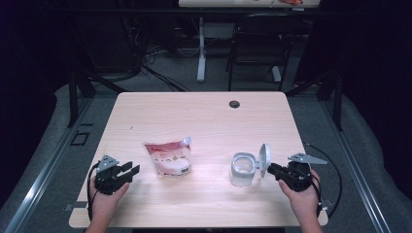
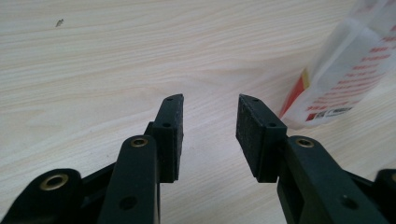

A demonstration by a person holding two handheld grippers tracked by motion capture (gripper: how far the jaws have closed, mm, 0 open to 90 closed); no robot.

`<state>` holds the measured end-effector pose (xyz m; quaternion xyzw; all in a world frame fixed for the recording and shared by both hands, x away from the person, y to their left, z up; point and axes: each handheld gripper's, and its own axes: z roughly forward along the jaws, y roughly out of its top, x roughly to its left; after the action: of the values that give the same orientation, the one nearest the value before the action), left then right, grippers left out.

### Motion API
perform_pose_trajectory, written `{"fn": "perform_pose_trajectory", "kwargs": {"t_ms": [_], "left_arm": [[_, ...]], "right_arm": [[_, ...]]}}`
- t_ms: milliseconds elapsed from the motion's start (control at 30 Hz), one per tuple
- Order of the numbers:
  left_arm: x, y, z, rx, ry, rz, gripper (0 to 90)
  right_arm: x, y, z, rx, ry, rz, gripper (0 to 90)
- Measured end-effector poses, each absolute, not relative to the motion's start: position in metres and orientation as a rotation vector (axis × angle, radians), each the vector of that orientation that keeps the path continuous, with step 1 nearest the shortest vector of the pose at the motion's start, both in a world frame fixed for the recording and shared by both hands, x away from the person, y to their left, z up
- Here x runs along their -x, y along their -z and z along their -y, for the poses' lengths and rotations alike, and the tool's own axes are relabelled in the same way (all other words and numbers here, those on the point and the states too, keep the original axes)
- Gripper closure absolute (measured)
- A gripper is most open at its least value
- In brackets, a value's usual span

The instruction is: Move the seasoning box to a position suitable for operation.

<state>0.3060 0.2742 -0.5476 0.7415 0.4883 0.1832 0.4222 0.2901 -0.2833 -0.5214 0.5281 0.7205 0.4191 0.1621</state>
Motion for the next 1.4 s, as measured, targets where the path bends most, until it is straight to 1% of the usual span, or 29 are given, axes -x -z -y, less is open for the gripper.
{"fn": "perform_pose_trajectory", "kwargs": {"t_ms": [167, 333, 600, 800, 933, 1033, 1400], "left_arm": [[-0.305, 0.546, -0.272, -1.857, -0.471, -1.204, 61.1], [-0.305, 0.546, -0.272, -1.859, -0.476, -1.205, 59.9], [-0.305, 0.546, -0.272, -1.863, -0.458, -1.204, 59.1], [-0.307, 0.547, -0.271, -1.865, -0.462, -1.206, 59.1], [-0.307, 0.547, -0.271, -1.868, -0.464, -1.203, 58.9], [-0.307, 0.548, -0.271, -1.87, -0.465, -1.202, 58.8], [-0.308, 0.548, -0.272, -1.874, -0.464, -1.207, 58.8]], "right_arm": [[-0.278, 0.523, 0.283, -1.464, -1.2, -2.071, 70.1], [-0.272, 0.524, 0.273, -1.394, -1.159, -2.12, 67.3], [-0.276, 0.53, 0.26, -1.336, -1.054, -2.111, 65.1], [-0.285, 0.537, 0.258, -1.356, -1.06, -2.078, 63.2], [-0.291, 0.54, 0.254, -1.333, -1.027, -2.071, 64.8], [-0.293, 0.541, 0.253, -1.331, -1.041, -2.081, 70.1], [-0.296, 0.542, 0.253, -1.286, -1.046, -2.112, 71.8]]}}
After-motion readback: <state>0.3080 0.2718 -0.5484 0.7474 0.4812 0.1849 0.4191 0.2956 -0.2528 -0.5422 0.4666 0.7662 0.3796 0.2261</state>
